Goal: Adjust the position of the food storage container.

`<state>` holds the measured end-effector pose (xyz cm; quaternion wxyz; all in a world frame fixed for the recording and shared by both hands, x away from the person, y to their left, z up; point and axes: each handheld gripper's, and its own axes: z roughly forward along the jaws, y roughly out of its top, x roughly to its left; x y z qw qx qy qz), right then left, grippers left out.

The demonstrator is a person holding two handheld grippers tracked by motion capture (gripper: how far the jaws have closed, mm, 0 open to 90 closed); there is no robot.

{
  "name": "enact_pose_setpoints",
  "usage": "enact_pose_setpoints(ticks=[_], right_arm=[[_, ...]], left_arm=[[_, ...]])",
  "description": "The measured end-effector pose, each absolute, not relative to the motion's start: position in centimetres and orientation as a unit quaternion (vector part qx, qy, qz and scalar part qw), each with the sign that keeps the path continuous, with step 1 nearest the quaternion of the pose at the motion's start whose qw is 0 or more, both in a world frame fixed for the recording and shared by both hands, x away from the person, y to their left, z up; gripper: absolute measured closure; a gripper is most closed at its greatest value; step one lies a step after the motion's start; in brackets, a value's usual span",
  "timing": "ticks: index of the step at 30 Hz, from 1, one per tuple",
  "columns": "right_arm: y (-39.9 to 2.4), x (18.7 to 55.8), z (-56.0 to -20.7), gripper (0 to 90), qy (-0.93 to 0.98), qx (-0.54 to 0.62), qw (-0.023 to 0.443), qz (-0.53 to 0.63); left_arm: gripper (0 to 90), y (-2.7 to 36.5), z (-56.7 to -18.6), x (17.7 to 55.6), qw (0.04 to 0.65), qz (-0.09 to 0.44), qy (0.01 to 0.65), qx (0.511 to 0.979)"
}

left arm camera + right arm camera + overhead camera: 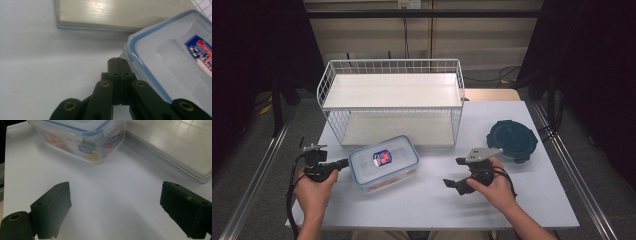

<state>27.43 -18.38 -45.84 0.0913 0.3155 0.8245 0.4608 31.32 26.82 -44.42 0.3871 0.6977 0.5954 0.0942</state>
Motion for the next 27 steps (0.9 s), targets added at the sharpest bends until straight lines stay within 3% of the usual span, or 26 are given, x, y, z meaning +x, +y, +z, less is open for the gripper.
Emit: enact_pose_setpoints(ticks=[13, 17, 20, 25, 27], right_arm=[[-17.4, 27.8, -45.6, 8.0, 0.777, 0.375, 0.071, 0.500], [-17.0, 28.0, -45.6, 7.9, 0.757, 0.392, 0.066, 0.519], [-16.7, 28.3, -45.7, 7.9, 0.741, 0.406, 0.052, 0.533], [-16.4, 28.6, -45.5, 8.4, 0.726, 0.417, 0.059, 0.543], [-16.3, 28.7, -45.4, 9.6, 0.720, 0.421, 0.065, 0.547]], left_arm=[[89.6, 23.9, -45.0, 33.5, 0.426, 0.083, 0.576, 0.693], [81.2, 23.2, -45.3, 34.1, 0.436, 0.076, 0.573, 0.690], [82.0, 22.8, -45.4, 34.3, 0.439, 0.072, 0.567, 0.693], [75.7, 22.3, -45.6, 34.5, 0.441, 0.074, 0.566, 0.692], [68.5, 22.4, -45.6, 34.5, 0.441, 0.084, 0.571, 0.688]])
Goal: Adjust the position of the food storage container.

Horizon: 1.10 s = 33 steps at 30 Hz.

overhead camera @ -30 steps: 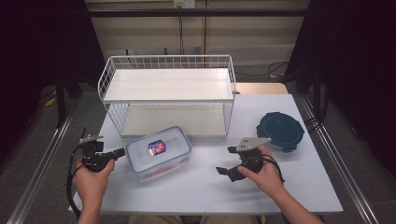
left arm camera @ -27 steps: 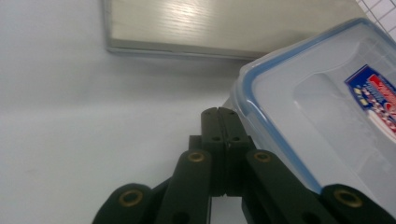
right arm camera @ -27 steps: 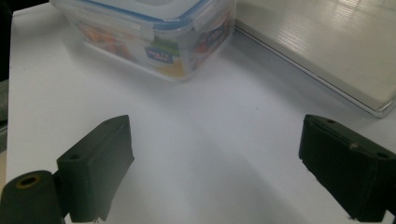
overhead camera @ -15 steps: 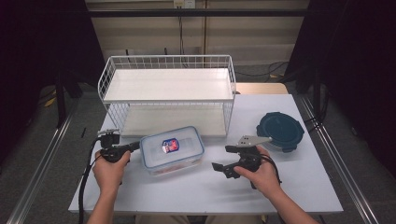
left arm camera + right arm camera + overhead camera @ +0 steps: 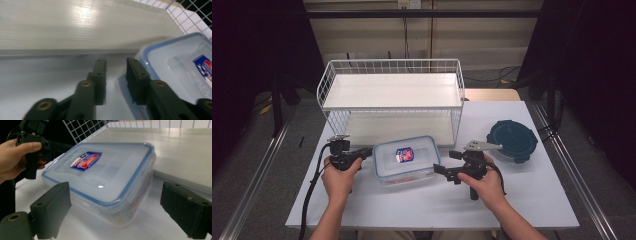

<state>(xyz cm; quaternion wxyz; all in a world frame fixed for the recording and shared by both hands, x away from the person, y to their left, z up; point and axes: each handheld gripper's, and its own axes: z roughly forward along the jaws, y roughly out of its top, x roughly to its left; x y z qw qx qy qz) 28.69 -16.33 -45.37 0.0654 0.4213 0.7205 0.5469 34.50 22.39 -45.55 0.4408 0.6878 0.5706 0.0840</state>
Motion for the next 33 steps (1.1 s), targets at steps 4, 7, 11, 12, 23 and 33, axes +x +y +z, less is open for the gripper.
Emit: enact_pose_setpoints(ticks=[4, 7, 11, 12, 23, 33], right_arm=[[-16.4, 29.0, -45.3, 11.6, 0.711, 0.427, 0.073, 0.554], [-16.4, 29.1, -45.4, 13.0, 0.698, 0.440, 0.072, 0.559], [-16.4, 29.6, -45.5, 13.7, 0.678, 0.456, 0.069, 0.572], [-16.4, 29.6, -45.5, 13.8, 0.677, 0.456, 0.066, 0.573], [-16.1, 30.1, -46.0, 13.6, 0.656, 0.479, 0.051, 0.580], [-15.2, 30.5, -46.2, 13.5, 0.635, 0.495, 0.042, 0.591]], left_arm=[[47.5, 23.2, -44.8, 34.1, 0.449, 0.100, 0.578, 0.674], [36.8, 23.6, -44.4, 33.8, 0.453, 0.094, 0.584, 0.666], [35.7, 23.8, -44.1, 33.1, 0.468, 0.110, 0.580, 0.658], [33.3, 23.8, -44.0, 33.1, 0.472, 0.103, 0.580, 0.656], [21.4, 23.4, -44.0, 32.1, 0.494, 0.072, 0.571, 0.651], [9.1, 22.2, -45.3, 30.5, 0.536, 0.031, 0.566, 0.626]])
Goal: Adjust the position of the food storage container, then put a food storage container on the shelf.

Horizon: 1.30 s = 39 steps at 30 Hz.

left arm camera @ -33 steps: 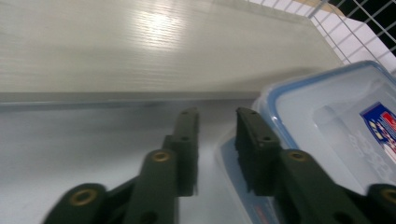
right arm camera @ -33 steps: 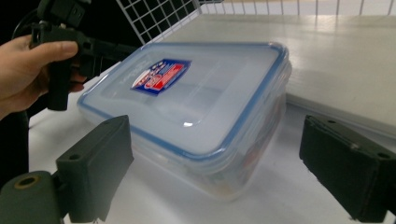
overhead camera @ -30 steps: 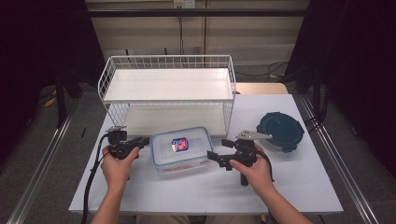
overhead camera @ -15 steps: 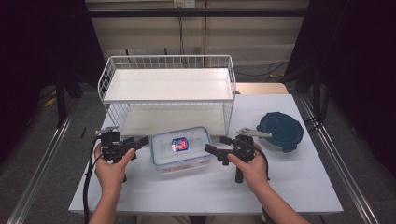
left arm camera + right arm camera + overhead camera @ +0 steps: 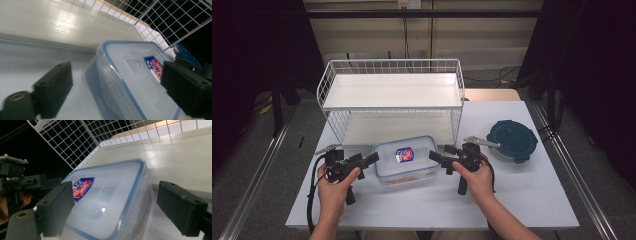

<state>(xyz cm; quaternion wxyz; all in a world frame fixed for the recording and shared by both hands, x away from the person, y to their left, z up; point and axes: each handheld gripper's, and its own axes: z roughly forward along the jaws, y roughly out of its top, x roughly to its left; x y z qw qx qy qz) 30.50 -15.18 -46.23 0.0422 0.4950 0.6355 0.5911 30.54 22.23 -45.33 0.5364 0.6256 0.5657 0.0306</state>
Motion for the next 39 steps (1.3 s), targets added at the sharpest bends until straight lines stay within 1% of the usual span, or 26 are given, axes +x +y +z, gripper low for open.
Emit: enact_pose_setpoints(ticks=[5, 6, 7, 8, 9, 11, 12, 15, 16, 19, 20, 22, 23, 26, 29, 31, 34, 37, 39], right_arm=[[-15.0, 30.8, -46.6, 13.3, 0.621, 0.510, 0.025, 0.595], [-15.0, 30.9, -46.7, 13.3, 0.619, 0.510, 0.023, 0.597], [-15.0, 30.9, -46.7, 13.3, 0.619, 0.511, 0.022, 0.596], [-15.1, 30.9, -46.7, 13.3, 0.618, 0.513, 0.022, 0.595], [-15.1, 30.9, -46.8, 13.3, 0.618, 0.512, 0.023, 0.596], [-15.0, 30.9, -46.8, 13.3, 0.618, 0.512, 0.021, 0.596], [-15.0, 31.0, -46.9, 13.3, 0.620, 0.513, 0.022, 0.593], [-15.0, 31.1, -47.0, 13.4, 0.617, 0.518, 0.020, 0.592], [-15.0, 31.1, -47.0, 14.0, 0.616, 0.519, 0.023, 0.592], [-15.0, 31.2, -47.2, 16.0, 0.610, 0.527, 0.022, 0.592], [-15.0, 31.2, -47.2, 16.2, 0.608, 0.531, 0.020, 0.590], [-15.1, 31.2, -47.4, 16.7, 0.606, 0.532, 0.019, 0.591], [-15.0, 31.2, -47.5, 16.8, 0.602, 0.534, 0.011, 0.594], [-15.0, 31.3, -47.7, 18.0, 0.596, 0.537, -0.002, 0.597], [-14.8, 31.3, -48.0, 19.7, 0.594, 0.538, -0.003, 0.598], [-14.7, 31.3, -48.2, 20.5, 0.585, 0.545, -0.018, 0.600], [-14.6, 31.3, -48.6, 21.8, 0.577, 0.557, -0.026, 0.597], [-14.6, 31.3, -49.2, 25.9, 0.581, 0.565, -0.029, 0.585], [-14.5, 31.3, -49.5, 28.3, 0.574, 0.570, -0.045, 0.586]], left_arm=[[9.3, 21.4, -45.8, 29.8, 0.542, 0.041, 0.567, 0.619], [7.8, 21.2, -45.9, 29.8, 0.537, 0.045, 0.571, 0.619], [3.7, 21.2, -46.1, 29.8, 0.535, 0.045, 0.575, 0.618], [2.8, 21.2, -46.2, 29.7, 0.535, 0.049, 0.574, 0.618], [2.8, 21.3, -46.2, 29.7, 0.530, 0.057, 0.575, 0.620], [3.1, 21.5, -46.3, 29.7, 0.536, 0.056, 0.571, 0.620], [4.7, 21.6, -46.3, 29.8, 0.533, 0.061, 0.567, 0.625], [4.7, 21.7, -46.4, 29.8, 0.532, 0.056, 0.569, 0.624], [4.7, 21.6, -46.4, 29.9, 0.539, 0.046, 0.569, 0.619], [4.4, 21.5, -46.6, 29.9, 0.534, 0.043, 0.569, 0.624], [4.6, 21.4, -46.7, 29.8, 0.537, 0.033, 0.571, 0.620], [7.3, 21.2, -46.9, 29.7, 0.540, 0.017, 0.570, 0.619], [8.4, 21.2, -47.0, 29.6, 0.542, 0.009, 0.574, 0.614], [13.4, 21.2, -47.3, 29.6, 0.530, -0.011, 0.599, 0.601], [15.7, 21.2, -47.6, 29.6, 0.537, -0.013, 0.601, 0.592], [17.9, 21.0, -47.7, 29.6, 0.541, -0.022, 0.597, 0.592], [19.3, 20.9, -47.8, 29.5, 0.545, -0.016, 0.599, 0.587], [24.4, 20.9, -47.9, 29.4, 0.554, -0.021, 0.602, 0.574], [25.4, 20.9, -48.1, 29.4, 0.556, -0.028, 0.603, 0.571]])
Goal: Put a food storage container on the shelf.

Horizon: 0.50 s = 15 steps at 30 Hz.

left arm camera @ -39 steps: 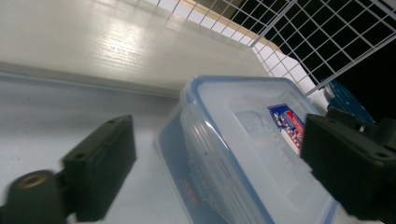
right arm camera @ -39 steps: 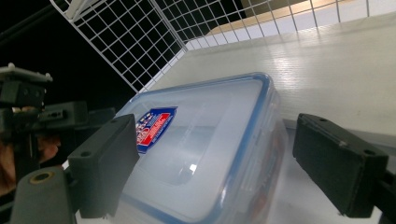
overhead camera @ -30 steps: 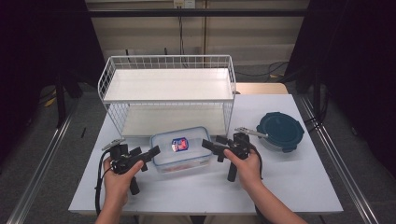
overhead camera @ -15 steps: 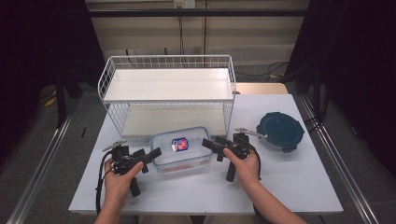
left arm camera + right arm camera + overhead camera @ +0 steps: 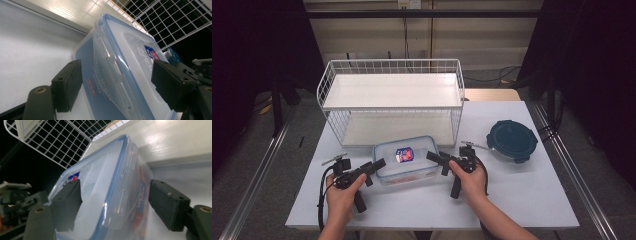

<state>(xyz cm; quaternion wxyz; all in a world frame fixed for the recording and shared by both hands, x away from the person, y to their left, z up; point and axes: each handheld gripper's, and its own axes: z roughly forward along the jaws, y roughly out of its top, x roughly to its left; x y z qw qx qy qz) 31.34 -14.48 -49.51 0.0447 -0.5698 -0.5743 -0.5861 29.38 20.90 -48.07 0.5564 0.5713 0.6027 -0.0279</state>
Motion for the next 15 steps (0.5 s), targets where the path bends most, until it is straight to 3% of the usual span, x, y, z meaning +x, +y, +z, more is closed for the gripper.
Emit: enact_pose_setpoints(ticks=[7, 10, 15], right_arm=[[-14.39, 31.26, -49.90, 30.9, -0.548, -0.591, 0.069, -0.588], [-14.65, 31.06, -49.86, 39.5, -0.536, -0.597, 0.068, -0.593], [-15.14, 30.56, -49.87, 50.0, -0.501, -0.618, 0.084, -0.600]], left_arm=[[28.0, 20.59, -48.56, 29.19, 0.564, -0.056, 0.611, 0.552], [28.4, 20.42, -48.54, 28.97, 0.569, -0.053, 0.618, 0.539], [42.1, 20.82, -48.02, 28.65, 0.569, -0.053, 0.635, 0.520]])
